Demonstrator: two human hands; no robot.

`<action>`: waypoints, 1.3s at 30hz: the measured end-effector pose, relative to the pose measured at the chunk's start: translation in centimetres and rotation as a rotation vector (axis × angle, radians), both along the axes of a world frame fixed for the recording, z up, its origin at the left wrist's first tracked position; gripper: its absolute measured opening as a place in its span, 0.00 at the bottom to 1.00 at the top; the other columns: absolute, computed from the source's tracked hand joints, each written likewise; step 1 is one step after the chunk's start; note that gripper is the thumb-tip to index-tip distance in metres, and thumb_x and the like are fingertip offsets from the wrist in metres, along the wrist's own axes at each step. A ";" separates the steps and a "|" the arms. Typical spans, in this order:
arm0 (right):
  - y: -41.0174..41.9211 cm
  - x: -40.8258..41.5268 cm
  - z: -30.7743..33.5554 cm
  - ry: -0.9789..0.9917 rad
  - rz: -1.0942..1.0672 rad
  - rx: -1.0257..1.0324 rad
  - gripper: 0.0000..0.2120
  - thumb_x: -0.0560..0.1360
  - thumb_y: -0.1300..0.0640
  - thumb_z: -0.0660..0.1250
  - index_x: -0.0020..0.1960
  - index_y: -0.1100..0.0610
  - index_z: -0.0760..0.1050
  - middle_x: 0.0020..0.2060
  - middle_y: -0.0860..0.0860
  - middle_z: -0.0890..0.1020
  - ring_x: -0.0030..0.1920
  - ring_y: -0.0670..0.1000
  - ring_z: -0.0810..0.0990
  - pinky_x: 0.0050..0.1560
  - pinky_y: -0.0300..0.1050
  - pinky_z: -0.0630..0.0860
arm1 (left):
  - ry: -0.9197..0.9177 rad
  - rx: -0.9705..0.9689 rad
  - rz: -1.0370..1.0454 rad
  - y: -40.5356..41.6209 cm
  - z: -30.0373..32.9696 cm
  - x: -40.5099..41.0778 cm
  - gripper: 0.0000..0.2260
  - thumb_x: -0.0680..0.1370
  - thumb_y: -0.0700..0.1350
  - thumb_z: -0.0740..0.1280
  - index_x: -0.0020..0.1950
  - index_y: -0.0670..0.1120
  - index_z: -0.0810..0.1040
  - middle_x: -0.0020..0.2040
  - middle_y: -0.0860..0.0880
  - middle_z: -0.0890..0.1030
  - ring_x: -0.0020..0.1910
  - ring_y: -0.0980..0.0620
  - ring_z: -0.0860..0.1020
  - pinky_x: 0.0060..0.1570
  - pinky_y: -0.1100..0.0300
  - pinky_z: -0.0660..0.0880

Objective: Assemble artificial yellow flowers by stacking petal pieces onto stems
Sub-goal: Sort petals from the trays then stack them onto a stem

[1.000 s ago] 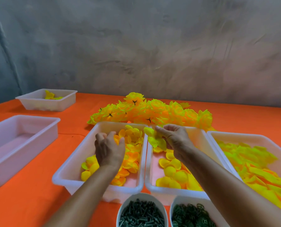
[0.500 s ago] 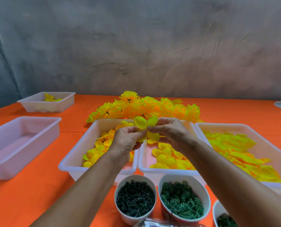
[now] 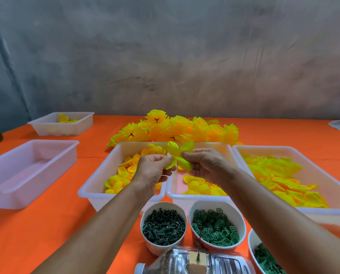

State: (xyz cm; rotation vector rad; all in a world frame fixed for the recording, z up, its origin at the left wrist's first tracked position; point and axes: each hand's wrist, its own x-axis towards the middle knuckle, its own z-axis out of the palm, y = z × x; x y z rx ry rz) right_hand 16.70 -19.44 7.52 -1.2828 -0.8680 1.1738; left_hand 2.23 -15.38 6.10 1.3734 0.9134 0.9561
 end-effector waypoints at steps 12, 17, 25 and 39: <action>-1.2 0.3 -0.6 -0.041 0.017 -0.058 0.03 0.73 0.61 0.69 0.41 0.58 0.77 0.37 0.56 0.79 0.32 0.47 0.73 0.26 0.34 0.71 | 0.062 0.103 0.055 -0.1 -0.7 -0.4 0.14 0.73 0.42 0.72 0.30 0.43 0.73 0.20 0.52 0.74 0.18 0.58 0.63 0.21 0.66 0.62; -1.1 0.6 -1.1 -0.077 -0.029 -0.061 0.06 0.72 0.60 0.71 0.38 0.58 0.76 0.29 0.53 0.76 0.24 0.44 0.71 0.24 0.34 0.69 | 0.021 0.036 0.061 -0.3 -1.2 -0.2 0.13 0.76 0.43 0.69 0.32 0.43 0.73 0.20 0.52 0.75 0.18 0.59 0.66 0.20 0.67 0.64; -0.9 0.8 -1.6 -0.087 -0.038 -0.076 0.03 0.73 0.64 0.69 0.42 0.58 0.78 0.29 0.51 0.80 0.27 0.44 0.77 0.26 0.35 0.71 | 0.087 -0.015 0.087 0.4 -1.7 -1.0 0.07 0.77 0.38 0.66 0.39 0.43 0.77 0.26 0.49 0.79 0.20 0.60 0.71 0.22 0.67 0.67; -1.5 8.0 -5.4 -0.707 -0.327 -0.179 0.07 0.70 0.65 0.72 0.48 0.61 0.82 0.43 0.57 0.82 0.45 0.54 0.79 0.41 0.45 0.74 | 0.389 -0.114 0.349 6.0 -5.1 -1.8 0.06 0.78 0.31 0.58 0.45 0.40 0.71 0.40 0.37 0.79 0.30 0.47 0.73 0.30 0.59 0.69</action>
